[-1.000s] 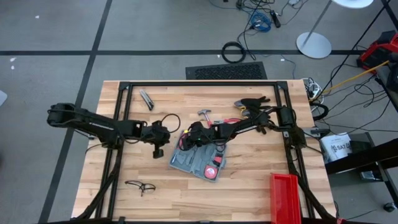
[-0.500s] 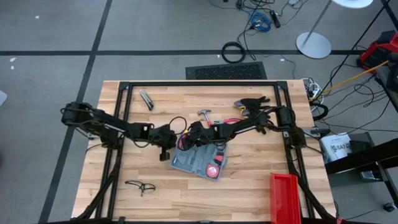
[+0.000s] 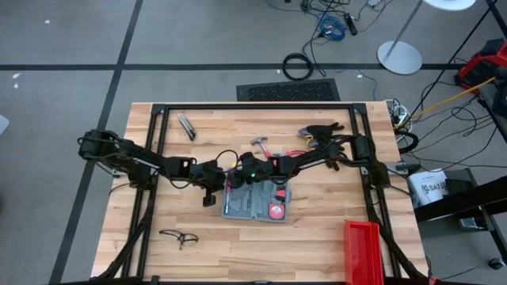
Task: Prefit tool cases
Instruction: Remove the pink terminal block from the gray prefit tool case, then remove the pink screwdriver from the gray prefit tool case
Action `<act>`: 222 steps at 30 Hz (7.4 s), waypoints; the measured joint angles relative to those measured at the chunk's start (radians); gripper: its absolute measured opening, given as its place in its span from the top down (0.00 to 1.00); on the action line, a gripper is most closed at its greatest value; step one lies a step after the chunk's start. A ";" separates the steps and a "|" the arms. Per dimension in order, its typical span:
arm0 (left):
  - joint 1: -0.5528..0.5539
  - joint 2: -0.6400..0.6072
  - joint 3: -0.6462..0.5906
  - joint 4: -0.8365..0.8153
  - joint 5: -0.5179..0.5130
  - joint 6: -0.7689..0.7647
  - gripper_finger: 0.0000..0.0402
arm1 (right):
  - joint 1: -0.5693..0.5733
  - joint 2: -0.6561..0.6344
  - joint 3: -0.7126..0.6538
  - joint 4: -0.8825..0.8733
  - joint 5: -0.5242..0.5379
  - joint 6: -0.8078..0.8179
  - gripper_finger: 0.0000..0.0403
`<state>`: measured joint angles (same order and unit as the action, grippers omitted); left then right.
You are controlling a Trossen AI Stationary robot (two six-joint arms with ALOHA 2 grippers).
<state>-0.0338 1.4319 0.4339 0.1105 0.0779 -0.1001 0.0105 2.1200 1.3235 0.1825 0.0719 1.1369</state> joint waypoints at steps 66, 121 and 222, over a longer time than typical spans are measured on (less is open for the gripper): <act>0.001 -0.009 0.000 0.002 -0.009 -0.017 1.00 | -0.014 -0.088 0.117 -0.292 0.030 -0.274 0.99; 0.087 -0.172 0.000 -0.184 -0.052 -0.090 1.00 | 0.012 -0.226 -0.059 -0.301 0.210 -0.604 0.77; 0.087 -0.031 -0.053 0.077 -0.079 -0.130 1.00 | -0.074 0.153 0.266 -0.219 -0.463 -0.540 0.48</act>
<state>0.0528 1.4010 0.3813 0.1878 -0.0013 -0.2305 -0.0639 2.2730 1.5890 -0.0368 -0.3907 0.5965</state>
